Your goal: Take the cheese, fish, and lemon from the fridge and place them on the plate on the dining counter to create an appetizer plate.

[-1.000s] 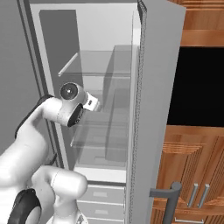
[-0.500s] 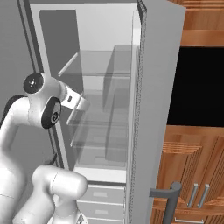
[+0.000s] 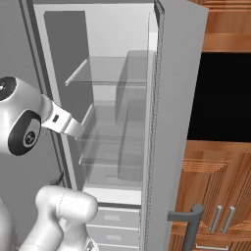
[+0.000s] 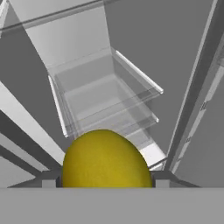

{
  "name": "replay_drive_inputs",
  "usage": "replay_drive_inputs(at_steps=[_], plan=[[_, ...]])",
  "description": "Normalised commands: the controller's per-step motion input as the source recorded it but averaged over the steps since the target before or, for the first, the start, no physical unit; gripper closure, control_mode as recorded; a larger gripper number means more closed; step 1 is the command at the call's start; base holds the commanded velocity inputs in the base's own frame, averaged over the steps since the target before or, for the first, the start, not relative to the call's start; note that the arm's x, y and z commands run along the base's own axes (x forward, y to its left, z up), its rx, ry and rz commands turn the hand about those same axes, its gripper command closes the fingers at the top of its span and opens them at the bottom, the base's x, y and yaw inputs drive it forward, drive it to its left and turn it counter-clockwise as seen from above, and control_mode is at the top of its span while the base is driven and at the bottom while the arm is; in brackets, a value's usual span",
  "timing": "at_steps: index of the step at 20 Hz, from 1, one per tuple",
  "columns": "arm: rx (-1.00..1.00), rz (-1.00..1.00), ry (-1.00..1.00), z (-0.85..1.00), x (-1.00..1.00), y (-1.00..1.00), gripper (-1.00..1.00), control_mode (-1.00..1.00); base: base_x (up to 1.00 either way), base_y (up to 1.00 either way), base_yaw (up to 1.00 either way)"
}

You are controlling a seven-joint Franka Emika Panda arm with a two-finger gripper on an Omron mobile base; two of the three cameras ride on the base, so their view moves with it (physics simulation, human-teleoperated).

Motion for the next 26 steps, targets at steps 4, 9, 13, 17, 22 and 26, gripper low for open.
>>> replay_drive_inputs(at_steps=[4,9,13,17,22,26], plan=[[0.0,0.03,0.11,0.0,-0.4,0.28,1.0,-1.0,0.0,0.0,0.0],[0.0,0.04,0.09,-0.01,0.15,0.27,1.0,-1.0,0.0,0.0,0.0],[0.0,0.0,0.02,-0.01,0.08,0.0,1.0,-1.0,0.0,0.0,0.0],[0.0,0.0,0.0,0.0,-0.03,0.0,1.0,1.0,-0.29,0.1,0.0],[0.0,0.0,0.0,0.0,0.0,0.0,1.0,1.0,-0.95,0.65,-0.04],[0.0,0.0,0.0,0.0,0.0,0.0,1.0,1.0,-0.89,0.83,-0.07]])
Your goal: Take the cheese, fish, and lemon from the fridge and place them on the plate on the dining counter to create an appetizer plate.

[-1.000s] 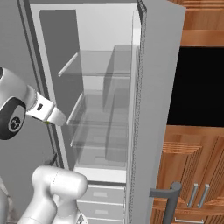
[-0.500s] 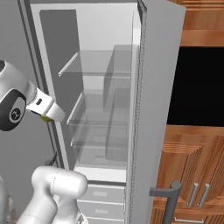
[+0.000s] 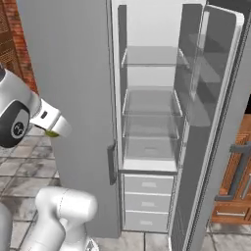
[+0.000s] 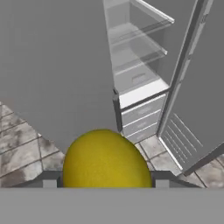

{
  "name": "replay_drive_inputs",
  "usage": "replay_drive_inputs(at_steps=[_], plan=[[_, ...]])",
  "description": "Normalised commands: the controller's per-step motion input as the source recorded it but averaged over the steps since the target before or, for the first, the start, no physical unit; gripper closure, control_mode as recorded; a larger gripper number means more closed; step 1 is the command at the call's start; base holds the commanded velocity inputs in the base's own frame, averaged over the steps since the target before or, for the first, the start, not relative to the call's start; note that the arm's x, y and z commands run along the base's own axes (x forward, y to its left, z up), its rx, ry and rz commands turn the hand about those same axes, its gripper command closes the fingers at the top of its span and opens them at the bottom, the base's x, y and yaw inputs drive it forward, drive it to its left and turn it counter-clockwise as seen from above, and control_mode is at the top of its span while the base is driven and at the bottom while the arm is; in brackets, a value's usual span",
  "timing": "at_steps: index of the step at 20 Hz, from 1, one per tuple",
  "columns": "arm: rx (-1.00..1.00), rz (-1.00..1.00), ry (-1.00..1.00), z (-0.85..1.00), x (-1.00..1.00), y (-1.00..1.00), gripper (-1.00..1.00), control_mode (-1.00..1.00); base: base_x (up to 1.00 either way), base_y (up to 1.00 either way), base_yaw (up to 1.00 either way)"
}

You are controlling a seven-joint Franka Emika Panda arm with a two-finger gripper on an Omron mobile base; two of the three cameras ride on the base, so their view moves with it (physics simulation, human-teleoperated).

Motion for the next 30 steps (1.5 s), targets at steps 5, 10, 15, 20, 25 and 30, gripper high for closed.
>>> replay_drive_inputs(at_steps=[5,10,15,20,25,30], plan=[[0.0,0.0,0.0,0.0,0.0,0.0,1.0,1.0,-0.4,0.48,-0.55],[0.0,0.0,0.0,0.0,0.0,0.0,1.0,1.0,-0.17,0.02,-0.93],[0.0,0.0,0.0,0.0,0.0,0.0,1.0,1.0,-0.28,0.0,-0.93],[0.0,0.0,0.0,0.0,0.0,0.0,1.0,1.0,-0.38,0.0,-0.88],[0.0,0.0,0.0,0.0,0.0,0.0,1.0,1.0,-0.45,-0.09,-0.78],[0.0,0.0,0.0,0.0,0.0,0.0,1.0,1.0,-0.05,-0.44,-0.55]])
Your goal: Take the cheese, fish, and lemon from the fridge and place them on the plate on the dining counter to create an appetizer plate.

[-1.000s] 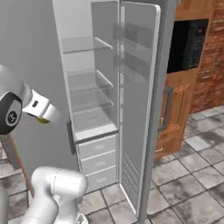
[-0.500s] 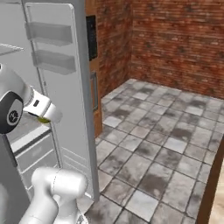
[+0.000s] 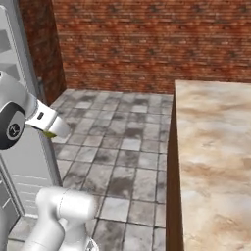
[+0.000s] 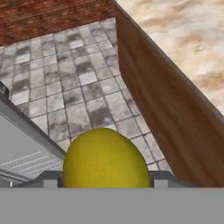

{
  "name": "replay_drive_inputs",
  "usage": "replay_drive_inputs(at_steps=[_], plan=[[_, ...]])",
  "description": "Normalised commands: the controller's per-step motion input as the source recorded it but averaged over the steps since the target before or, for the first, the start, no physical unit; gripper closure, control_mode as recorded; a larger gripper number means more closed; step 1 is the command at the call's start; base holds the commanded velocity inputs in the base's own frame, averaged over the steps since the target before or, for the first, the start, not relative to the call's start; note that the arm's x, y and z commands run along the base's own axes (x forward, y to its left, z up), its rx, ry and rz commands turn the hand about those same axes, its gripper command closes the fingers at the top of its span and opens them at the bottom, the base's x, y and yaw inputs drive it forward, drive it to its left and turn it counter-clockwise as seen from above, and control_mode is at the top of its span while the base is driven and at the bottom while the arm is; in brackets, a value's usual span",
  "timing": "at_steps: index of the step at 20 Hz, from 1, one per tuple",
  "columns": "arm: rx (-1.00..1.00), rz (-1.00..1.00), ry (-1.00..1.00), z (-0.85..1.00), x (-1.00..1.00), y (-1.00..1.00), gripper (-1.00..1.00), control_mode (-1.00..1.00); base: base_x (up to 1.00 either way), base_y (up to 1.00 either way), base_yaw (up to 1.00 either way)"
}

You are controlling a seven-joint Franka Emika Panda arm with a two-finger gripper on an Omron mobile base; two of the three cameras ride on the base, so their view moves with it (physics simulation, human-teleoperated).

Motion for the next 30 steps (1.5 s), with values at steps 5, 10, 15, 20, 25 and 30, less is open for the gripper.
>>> replay_drive_inputs(at_steps=[5,10,15,20,25,30], plan=[[0.0,0.0,0.0,0.0,0.0,0.0,1.0,1.0,0.72,-0.24,-0.24],[0.0,0.0,0.0,0.0,0.0,0.0,1.0,1.0,1.0,-0.06,-0.05],[0.0,0.0,0.0,0.0,0.0,0.0,1.0,1.0,1.0,-0.08,-0.04],[0.0,0.0,0.0,0.0,0.0,0.0,1.0,1.0,1.0,-0.14,-0.06],[0.0,0.0,0.0,0.0,0.0,0.0,1.0,1.0,1.0,-0.18,-0.07],[0.0,0.0,0.0,0.0,0.0,0.0,1.0,1.0,1.0,-0.18,-0.08]])
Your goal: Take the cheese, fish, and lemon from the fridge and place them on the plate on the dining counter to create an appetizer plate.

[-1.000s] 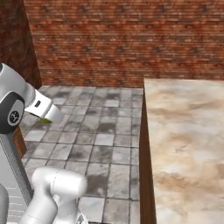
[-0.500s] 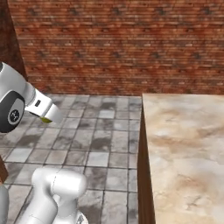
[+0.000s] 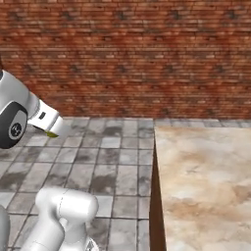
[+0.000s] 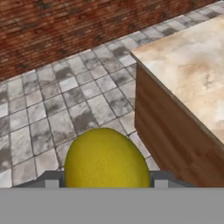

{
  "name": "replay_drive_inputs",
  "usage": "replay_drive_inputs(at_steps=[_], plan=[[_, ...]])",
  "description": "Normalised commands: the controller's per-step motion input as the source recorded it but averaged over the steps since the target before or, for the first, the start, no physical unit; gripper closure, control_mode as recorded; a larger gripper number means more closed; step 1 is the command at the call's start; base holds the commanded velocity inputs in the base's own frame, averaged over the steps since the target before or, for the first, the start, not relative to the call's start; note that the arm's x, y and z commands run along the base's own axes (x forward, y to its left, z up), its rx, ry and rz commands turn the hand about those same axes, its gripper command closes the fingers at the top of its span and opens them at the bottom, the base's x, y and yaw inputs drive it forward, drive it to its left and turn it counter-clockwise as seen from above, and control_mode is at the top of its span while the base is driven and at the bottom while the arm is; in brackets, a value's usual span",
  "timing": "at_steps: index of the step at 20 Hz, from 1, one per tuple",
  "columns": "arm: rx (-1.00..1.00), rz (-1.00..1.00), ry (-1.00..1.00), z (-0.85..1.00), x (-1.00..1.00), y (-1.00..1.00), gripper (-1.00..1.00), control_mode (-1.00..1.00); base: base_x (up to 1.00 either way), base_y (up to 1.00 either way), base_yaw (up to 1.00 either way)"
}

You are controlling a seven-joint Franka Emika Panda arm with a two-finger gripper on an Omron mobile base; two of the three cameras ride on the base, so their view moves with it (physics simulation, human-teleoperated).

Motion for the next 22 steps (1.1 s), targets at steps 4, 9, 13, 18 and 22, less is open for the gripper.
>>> replay_drive_inputs(at_steps=[4,9,13,18,22], plan=[[0.0,0.0,0.0,0.0,0.0,0.0,1.0,1.0,1.0,-0.16,-0.09],[0.0,0.0,0.0,0.0,0.0,0.0,1.0,1.0,1.0,-0.07,-0.14],[0.0,0.0,0.0,0.0,0.0,0.0,1.0,1.0,1.0,0.0,-0.23],[0.0,0.0,0.0,0.0,0.0,0.0,1.0,1.0,1.0,0.0,-0.34],[0.0,0.0,0.0,0.0,0.0,0.0,1.0,1.0,1.0,0.09,-0.46]])
